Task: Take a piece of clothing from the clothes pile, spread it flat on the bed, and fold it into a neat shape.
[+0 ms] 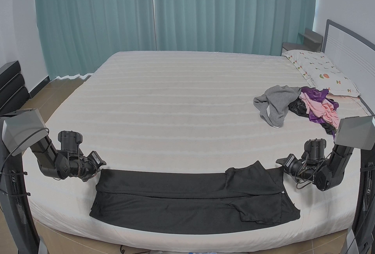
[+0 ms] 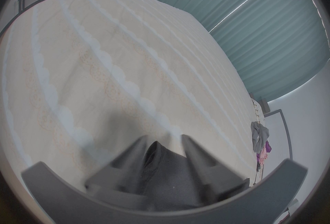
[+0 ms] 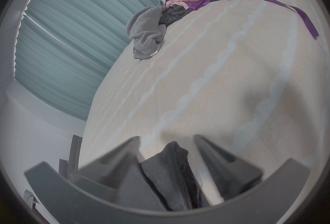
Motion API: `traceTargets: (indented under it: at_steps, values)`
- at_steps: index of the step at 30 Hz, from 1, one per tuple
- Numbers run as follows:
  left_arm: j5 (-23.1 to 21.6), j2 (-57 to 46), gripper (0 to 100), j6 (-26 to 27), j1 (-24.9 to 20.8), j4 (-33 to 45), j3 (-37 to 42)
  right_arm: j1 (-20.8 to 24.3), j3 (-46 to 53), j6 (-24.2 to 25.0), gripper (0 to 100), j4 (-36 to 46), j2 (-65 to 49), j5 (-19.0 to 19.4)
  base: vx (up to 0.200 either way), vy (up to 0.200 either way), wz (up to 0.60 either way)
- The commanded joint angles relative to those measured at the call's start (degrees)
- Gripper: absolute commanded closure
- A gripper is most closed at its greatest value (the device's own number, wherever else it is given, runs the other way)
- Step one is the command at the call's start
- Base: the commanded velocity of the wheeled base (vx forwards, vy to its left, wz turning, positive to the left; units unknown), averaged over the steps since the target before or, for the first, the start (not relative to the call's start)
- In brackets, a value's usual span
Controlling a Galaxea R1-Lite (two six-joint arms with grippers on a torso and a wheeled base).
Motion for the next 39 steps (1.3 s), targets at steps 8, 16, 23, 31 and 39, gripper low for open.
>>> traceTargets:
  at_steps: [8, 16, 23, 31, 39]
  values:
    - [-3.51, -3.96, 0, -0.09, 1.8, 0.13, 2.08, -1.44, 9.25, 0.09, 0, -0.64, -9.39, 0.92, 0.0, 0.0, 0.0]
    - [-5.0, -4.75, 0, 0.35, 1.71, 0.04, 3.4, -2.58, 16.81, 6.5, 0, -1.25, -13.61, 2.94, -0.075, 0.0, 0.0]
    - [-8.26, -4.14, 0, 6.59, 1.8, 0.13, 3.84, -3.81, 18.04, 6.5, 0, -5.64, -12.2, 4.34, -0.086, 0.0, 0.0]
    - [-9.4, -3.17, 0, 16.78, 1.36, 3.21, 4.01, -2.67, 18.13, 6.41, 0, -5.64, -11.76, 4.87, 0.0, 0.0, 0.0]
    - [-10.72, -1.77, 0, 19.16, 0.04, 3.12, 3.4, -2.58, 18.22, 6.41, 0, -5.64, -11.41, 4.87, 0.0, 0.0, 0.0]
